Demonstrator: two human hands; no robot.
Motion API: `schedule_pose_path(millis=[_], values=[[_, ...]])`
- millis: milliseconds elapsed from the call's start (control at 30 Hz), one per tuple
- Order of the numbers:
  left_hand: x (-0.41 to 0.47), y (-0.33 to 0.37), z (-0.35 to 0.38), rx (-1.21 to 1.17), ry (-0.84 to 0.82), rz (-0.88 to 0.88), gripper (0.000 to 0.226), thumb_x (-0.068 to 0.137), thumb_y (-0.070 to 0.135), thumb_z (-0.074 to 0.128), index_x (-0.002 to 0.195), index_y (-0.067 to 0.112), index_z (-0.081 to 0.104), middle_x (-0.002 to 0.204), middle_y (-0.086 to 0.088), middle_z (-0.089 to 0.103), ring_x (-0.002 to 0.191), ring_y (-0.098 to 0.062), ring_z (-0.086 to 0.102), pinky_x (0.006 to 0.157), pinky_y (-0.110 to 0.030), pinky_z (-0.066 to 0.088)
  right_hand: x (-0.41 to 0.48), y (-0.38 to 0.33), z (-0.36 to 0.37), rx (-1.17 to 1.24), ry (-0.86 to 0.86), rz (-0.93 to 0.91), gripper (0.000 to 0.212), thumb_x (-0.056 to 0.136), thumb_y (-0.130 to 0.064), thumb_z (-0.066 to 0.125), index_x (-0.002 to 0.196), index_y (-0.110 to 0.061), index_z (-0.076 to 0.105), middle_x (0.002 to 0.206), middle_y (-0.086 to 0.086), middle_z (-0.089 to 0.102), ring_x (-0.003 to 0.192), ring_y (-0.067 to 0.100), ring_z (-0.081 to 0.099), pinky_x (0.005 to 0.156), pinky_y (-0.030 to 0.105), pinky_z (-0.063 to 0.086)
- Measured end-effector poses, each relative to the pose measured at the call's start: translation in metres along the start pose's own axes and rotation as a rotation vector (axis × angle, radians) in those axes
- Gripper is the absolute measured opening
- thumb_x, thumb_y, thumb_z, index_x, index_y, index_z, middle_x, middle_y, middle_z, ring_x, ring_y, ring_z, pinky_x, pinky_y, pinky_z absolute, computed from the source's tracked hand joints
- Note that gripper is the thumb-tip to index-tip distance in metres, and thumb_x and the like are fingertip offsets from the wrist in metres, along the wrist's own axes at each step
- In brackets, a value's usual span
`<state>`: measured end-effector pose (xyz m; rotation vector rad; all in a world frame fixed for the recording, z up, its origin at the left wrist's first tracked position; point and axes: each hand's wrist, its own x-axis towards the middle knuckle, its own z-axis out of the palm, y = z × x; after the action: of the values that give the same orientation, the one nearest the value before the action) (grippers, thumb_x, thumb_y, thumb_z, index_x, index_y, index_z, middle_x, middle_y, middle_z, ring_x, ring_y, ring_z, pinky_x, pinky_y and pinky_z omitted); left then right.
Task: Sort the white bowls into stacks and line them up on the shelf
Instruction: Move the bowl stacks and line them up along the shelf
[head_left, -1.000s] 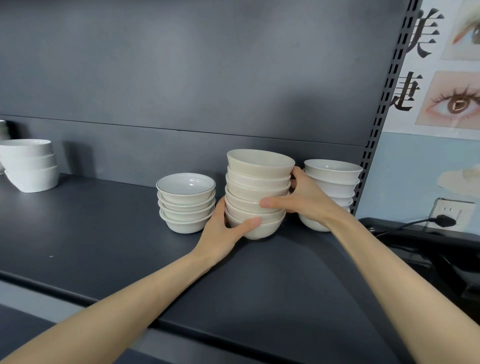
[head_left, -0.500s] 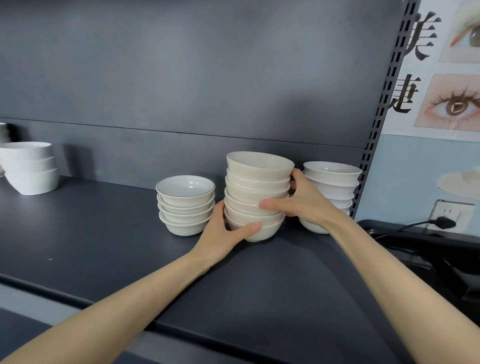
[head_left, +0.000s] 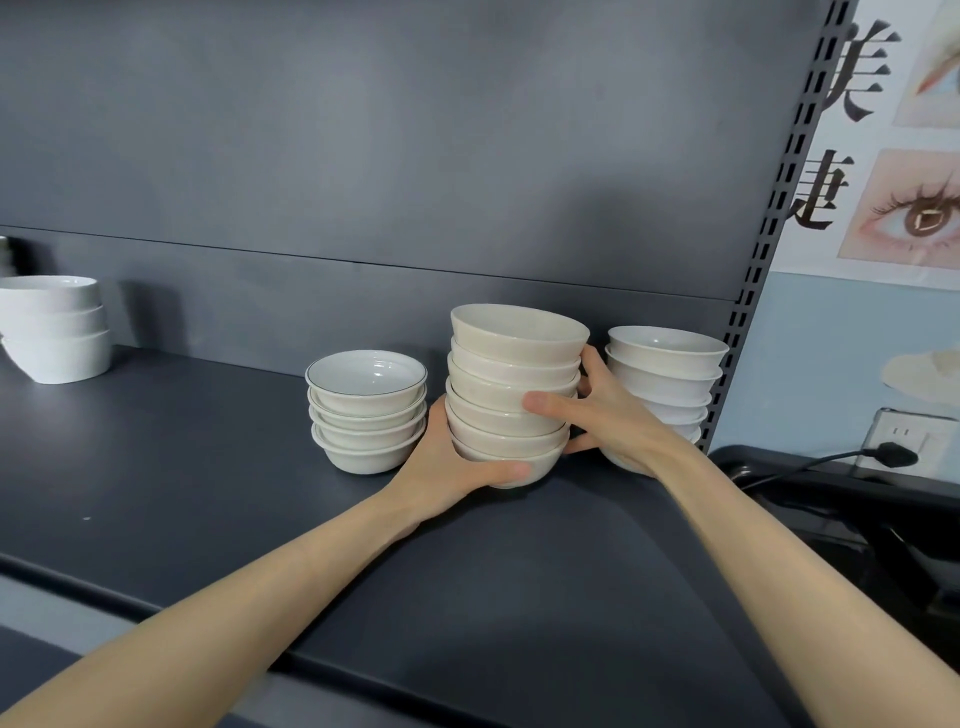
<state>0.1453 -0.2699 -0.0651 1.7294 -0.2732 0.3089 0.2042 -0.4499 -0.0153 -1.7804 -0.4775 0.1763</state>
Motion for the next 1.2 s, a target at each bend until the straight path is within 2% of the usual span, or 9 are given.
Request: schedule_pose_path(millis=[133,300,500,600,733,867,967,1100,1200], values=[[-0.002,0.005,0.003,0.013,0.027,0.003,0.069,0.062,-0.001,0.086,0.120,0.020,0.056,0.111,0.005,0.071,0.101,-0.004,0.066,0.077,-0.015,0.051,-0.003,-0.001,0.000,-0.003,0.017,-0.021,0.097,0.051,-0.045,0.085,0.134,-0.034,0.037,0.122,-0.012,0.061,0.114,0.015,0.060,0.080,0.055,0.057],[-0.017,0.017,0.008,0.001,0.031,0.002,0.059,0.063,-0.004,0.084,0.104,0.029,0.060,0.097,0.019,0.073,0.093,0.001,0.068,0.072,-0.012,0.051,-0.016,-0.005,-0.001,-0.023,0.024,-0.027,0.088,0.054,-0.042,0.085,0.131,-0.033,0.042,0.117,-0.008,0.064,0.109,0.017,0.063,0.074,0.054,0.058],[-0.047,0.032,0.012,-0.025,0.011,0.032,0.061,0.062,-0.005,0.085,0.111,0.024,0.062,0.104,0.011,0.073,0.097,-0.004,0.068,0.075,-0.014,0.052,-0.051,-0.017,0.004,-0.048,0.036,-0.047,0.075,0.072,-0.030,0.081,0.134,-0.032,0.040,0.120,-0.007,0.062,0.109,0.016,0.063,0.073,0.052,0.059],[-0.064,0.043,0.009,-0.040,0.012,0.066,0.062,0.062,-0.006,0.083,0.108,0.028,0.060,0.102,0.017,0.073,0.096,0.000,0.067,0.074,-0.012,0.051,-0.069,-0.028,0.011,-0.035,0.041,-0.064,0.073,0.071,-0.029,0.082,0.132,-0.033,0.040,0.119,-0.008,0.062,0.108,0.017,0.063,0.074,0.054,0.058],[-0.088,0.055,-0.005,-0.035,0.014,0.087,0.071,0.062,0.002,0.086,0.122,0.022,0.056,0.111,0.010,0.071,0.103,-0.004,0.066,0.079,-0.016,0.052,-0.093,-0.047,0.030,-0.037,0.035,-0.083,0.089,0.058,-0.038,0.083,0.135,-0.031,0.039,0.121,-0.005,0.061,0.109,0.018,0.062,0.073,0.052,0.059],[-0.120,0.067,-0.035,-0.020,0.024,0.072,0.076,0.060,0.014,0.090,0.125,0.024,0.053,0.112,0.012,0.069,0.102,-0.001,0.065,0.077,-0.012,0.052,-0.112,-0.065,0.065,-0.035,0.022,-0.118,0.084,0.058,-0.038,0.080,0.131,-0.031,0.040,0.118,-0.006,0.061,0.105,0.014,0.063,0.068,0.045,0.061],[-0.150,0.077,-0.070,-0.005,0.051,0.077,0.063,0.062,0.005,0.086,0.109,0.032,0.053,0.094,0.024,0.070,0.090,0.009,0.064,0.068,-0.007,0.049,-0.121,-0.079,0.105,-0.020,-0.008,-0.126,0.077,0.067,-0.031,0.079,0.133,-0.031,0.040,0.117,-0.007,0.061,0.105,0.013,0.062,0.065,0.039,0.060],[-0.193,0.089,-0.131,0.001,0.073,0.097,0.059,0.066,-0.005,0.081,0.096,0.035,0.051,0.079,0.038,0.065,0.081,0.016,0.062,0.063,-0.004,0.047,-0.122,-0.102,0.176,-0.021,-0.069,-0.138,0.084,0.063,-0.036,0.081,0.135,-0.031,0.039,0.121,-0.008,0.058,0.108,0.013,0.061,0.068,0.043,0.061],[-0.224,0.089,-0.187,0.017,0.127,0.081,0.057,0.068,-0.006,0.080,0.095,0.034,0.051,0.079,0.039,0.065,0.079,0.017,0.062,0.062,-0.004,0.047,-0.116,-0.115,0.238,0.000,-0.118,-0.150,0.074,0.071,-0.030,0.080,0.134,-0.033,0.039,0.120,-0.007,0.058,0.107,0.014,0.061,0.070,0.046,0.060]])
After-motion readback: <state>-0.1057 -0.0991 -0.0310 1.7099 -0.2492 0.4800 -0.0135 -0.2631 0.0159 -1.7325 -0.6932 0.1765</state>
